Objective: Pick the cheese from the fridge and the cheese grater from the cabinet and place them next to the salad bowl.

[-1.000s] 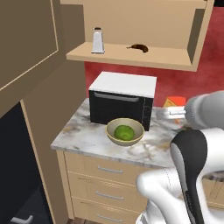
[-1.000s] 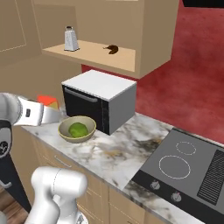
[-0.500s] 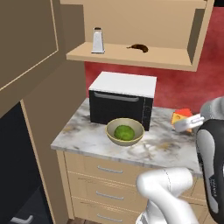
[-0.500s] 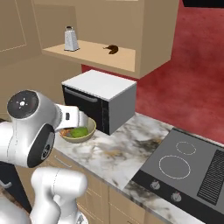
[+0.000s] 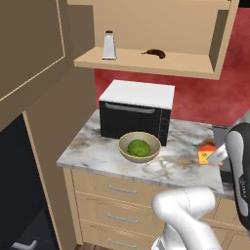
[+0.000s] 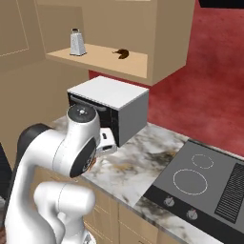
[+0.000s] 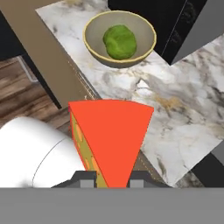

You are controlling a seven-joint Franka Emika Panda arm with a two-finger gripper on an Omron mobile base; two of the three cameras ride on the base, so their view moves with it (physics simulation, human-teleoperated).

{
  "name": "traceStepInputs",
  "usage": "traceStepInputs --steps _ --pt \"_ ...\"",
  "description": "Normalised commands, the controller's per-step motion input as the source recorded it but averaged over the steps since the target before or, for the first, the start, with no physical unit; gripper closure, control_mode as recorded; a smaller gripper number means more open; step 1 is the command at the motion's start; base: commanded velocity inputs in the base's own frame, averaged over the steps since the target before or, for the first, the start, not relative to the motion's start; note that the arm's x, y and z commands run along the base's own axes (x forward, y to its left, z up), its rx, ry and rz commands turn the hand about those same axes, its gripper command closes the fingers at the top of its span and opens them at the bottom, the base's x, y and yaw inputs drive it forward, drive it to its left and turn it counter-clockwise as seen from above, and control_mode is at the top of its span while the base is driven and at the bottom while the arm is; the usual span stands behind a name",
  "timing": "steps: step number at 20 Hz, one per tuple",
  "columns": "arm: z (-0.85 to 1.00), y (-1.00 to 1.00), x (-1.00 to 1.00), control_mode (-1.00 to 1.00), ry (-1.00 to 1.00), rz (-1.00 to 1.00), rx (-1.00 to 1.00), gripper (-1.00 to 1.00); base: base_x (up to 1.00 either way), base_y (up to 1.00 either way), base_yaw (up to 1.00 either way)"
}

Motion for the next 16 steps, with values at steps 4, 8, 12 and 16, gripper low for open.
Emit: traceStepInputs --steps 4,8,12,16 --pt "-0.47 -0.02 0.06 -1.00 0.02 0.16 -0.04 1.00 0.00 0.00 0.00" --pt "-0.42 0.00 0.30 -1.00 -0.09 0.13 0.00 1.00 0.00 0.00 0.00" --pt "-0.41 0.00 0.47 -1.00 -0.08 0.10 0.00 1.00 0.00 0.00 0.00" --pt "-0.21 -0.01 0.76 -1.00 0.00 0.04 0.00 1.00 0.00 0.00 0.00"
